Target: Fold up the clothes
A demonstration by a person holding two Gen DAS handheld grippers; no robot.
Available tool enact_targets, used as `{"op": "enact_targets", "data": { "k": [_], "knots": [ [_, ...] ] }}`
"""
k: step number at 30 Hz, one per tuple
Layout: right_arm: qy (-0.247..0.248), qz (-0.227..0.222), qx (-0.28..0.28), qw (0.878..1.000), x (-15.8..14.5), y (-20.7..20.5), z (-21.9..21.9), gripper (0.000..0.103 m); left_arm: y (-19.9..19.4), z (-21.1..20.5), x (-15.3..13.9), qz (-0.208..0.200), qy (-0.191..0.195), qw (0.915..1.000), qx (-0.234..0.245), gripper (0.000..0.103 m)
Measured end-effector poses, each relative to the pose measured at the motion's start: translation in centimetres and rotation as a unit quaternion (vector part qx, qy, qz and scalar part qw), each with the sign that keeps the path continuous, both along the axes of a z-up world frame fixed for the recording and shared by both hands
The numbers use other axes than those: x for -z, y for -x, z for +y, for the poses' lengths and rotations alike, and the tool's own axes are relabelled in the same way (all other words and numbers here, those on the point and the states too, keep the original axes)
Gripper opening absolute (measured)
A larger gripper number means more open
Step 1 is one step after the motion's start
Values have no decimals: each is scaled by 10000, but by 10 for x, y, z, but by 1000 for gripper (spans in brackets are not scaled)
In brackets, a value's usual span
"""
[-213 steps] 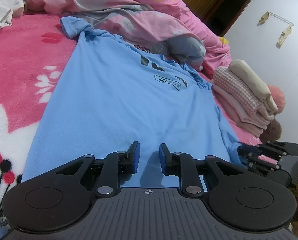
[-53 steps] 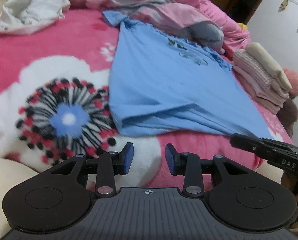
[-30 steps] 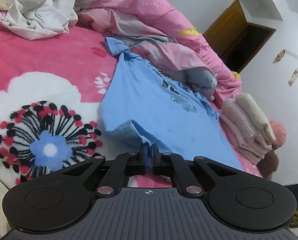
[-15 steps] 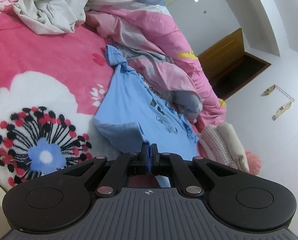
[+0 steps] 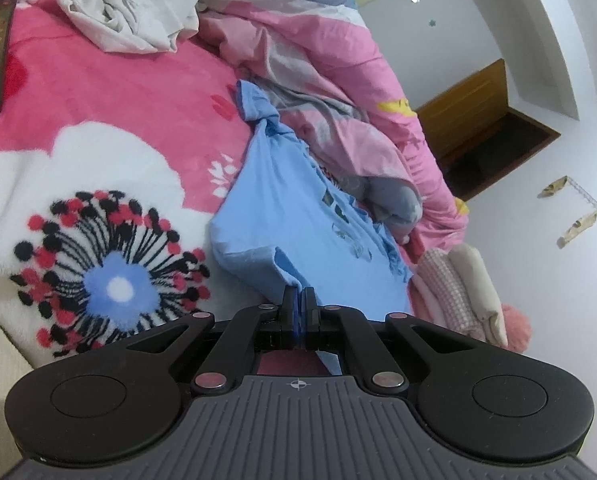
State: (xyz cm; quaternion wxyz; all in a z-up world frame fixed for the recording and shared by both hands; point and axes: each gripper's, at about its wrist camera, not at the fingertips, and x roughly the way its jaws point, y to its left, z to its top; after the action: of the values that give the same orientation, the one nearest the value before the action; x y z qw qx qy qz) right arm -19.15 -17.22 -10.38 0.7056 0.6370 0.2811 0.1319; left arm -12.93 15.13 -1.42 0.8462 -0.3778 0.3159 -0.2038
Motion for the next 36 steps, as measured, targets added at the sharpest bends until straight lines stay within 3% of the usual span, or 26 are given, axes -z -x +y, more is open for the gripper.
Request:
{"op": "enact_targets", "data": {
  "k": [3, 9, 14, 22, 25, 30, 36],
  "knots": [
    [-279, 41, -68, 9996, 5, -2, 1, 34, 0, -3, -8, -119, -13, 9999, -10, 0],
    [-388, -59, 129, 9991, 7, -10, -1, 34, -1, -9, -16, -221, -37, 9997, -42, 0],
    [-122, -283, 307, 9991, -2, -1, -5, 29, 1, -10, -15, -184, -105, 9998, -56, 0],
    [824, -363, 268, 9956, -24, 15, -3, 2, 10, -9, -11, -67, -329, 9994, -67, 0],
    [1361, -448, 143, 9896, -37, 19, 1, 1, 14, -7, -8, -10, -469, 9989, -68, 0],
    [2534, -459, -111, 9662, -56, 29, 17, 1, 19, -5, 2, 133, -787, 9968, -97, 0],
    [2757, 57, -245, 9609, -41, 34, 18, 0, 21, -6, 14, 276, -1310, 9910, -4, 0]
  ]
}}
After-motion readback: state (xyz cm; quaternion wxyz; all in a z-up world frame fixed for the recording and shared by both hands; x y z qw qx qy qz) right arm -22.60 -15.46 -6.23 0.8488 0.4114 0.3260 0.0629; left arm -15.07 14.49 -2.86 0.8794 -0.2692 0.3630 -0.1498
